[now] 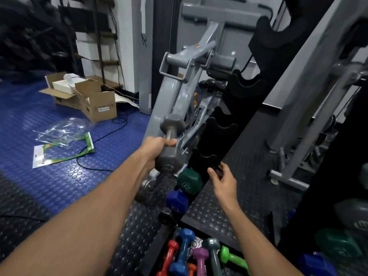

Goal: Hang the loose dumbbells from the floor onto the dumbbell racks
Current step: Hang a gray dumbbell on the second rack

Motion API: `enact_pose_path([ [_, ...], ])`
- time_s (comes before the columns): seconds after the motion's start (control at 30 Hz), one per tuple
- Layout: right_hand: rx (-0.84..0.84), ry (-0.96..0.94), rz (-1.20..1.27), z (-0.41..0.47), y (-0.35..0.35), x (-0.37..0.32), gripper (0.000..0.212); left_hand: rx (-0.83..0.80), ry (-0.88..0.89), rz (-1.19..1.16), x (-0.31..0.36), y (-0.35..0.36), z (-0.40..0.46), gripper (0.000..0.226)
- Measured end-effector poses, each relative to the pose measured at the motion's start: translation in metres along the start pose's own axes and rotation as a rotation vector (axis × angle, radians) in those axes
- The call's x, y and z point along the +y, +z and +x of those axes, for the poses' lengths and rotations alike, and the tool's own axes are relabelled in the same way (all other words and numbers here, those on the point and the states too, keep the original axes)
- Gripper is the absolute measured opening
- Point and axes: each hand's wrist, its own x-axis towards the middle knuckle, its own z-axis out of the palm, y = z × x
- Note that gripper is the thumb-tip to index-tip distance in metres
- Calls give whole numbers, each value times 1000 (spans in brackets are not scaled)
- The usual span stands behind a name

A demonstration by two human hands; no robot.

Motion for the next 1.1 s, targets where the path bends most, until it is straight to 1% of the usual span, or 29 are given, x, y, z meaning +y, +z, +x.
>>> enact_pose_path([
  [0.03,1,-3,3,1,0,1,59,-14,14,22,8,8,6,41],
  [0.1,-3,1,16,2,-1,4,58,-52,32,74,22,22,14,39],
  [0.2,-22,5,32,4,0,7,55,-100,29,153,40,44,20,22],
  [0.23,-27,8,44,4,0,8,55,-117,23,179,42,50,21,21],
  [0.33,-38,13,87,6,0,9,54,-152,8,245,47,65,27,30],
  [0.43,-49,12,110,7,0,12,54,-155,-6,330,52,73,31,12],
  [0.57,-53,12,146,6,1,13,54,-163,-6,438,53,83,31,24],
  [0.67,-49,0,121,6,0,13,54,-203,-76,482,55,89,35,33],
  [0.73,-56,0,101,6,-1,13,56,-241,-120,457,62,90,36,38],
  [0.83,-63,10,97,5,-3,13,56,-281,-131,367,69,87,36,41],
  [0.9,-67,18,88,6,-4,13,53,-305,-137,420,66,82,33,47],
  [0.97,-71,28,81,7,-6,13,52,-323,-120,441,59,77,32,55],
  [1.1,-76,36,64,8,-6,11,53,-329,-55,380,48,75,30,65],
])
